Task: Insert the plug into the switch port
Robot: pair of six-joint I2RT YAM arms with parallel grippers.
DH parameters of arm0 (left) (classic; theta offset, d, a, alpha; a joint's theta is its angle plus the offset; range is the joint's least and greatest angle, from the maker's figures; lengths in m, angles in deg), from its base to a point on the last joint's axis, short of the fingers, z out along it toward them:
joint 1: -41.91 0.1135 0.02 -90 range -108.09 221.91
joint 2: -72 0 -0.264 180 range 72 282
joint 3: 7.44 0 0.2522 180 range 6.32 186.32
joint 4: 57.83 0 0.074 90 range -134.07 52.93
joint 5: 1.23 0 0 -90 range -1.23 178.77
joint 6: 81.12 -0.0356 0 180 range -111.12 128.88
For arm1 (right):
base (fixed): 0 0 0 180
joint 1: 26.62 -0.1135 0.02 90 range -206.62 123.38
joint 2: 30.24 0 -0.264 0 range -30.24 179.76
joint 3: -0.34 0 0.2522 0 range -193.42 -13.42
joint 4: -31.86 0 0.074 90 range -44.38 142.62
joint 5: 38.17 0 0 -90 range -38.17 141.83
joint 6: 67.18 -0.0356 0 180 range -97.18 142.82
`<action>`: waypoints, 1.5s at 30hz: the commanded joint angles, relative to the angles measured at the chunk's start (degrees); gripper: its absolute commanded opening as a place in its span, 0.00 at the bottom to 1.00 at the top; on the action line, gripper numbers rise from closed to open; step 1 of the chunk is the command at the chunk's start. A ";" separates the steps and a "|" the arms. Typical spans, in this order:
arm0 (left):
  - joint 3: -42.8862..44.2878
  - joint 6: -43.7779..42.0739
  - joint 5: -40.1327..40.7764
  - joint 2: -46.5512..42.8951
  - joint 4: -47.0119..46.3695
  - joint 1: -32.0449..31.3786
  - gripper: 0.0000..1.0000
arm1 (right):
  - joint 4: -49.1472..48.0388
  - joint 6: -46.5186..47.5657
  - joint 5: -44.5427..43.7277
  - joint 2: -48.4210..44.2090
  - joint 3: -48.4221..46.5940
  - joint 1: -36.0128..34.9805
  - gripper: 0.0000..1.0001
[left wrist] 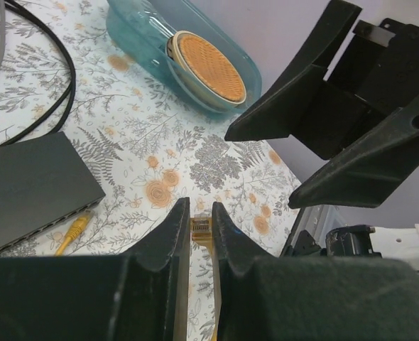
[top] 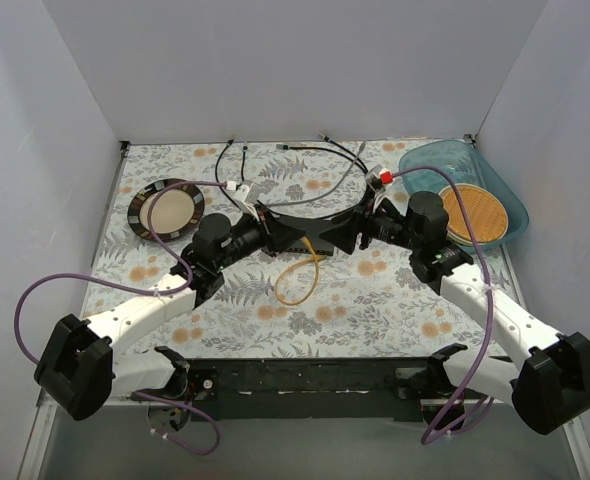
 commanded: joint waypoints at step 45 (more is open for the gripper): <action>-3.94 0.21 -9.87 -6.77 -12.81 -0.05 0.00 | -29.91 -18.58 20.40 8.72 4.17 -3.37 0.01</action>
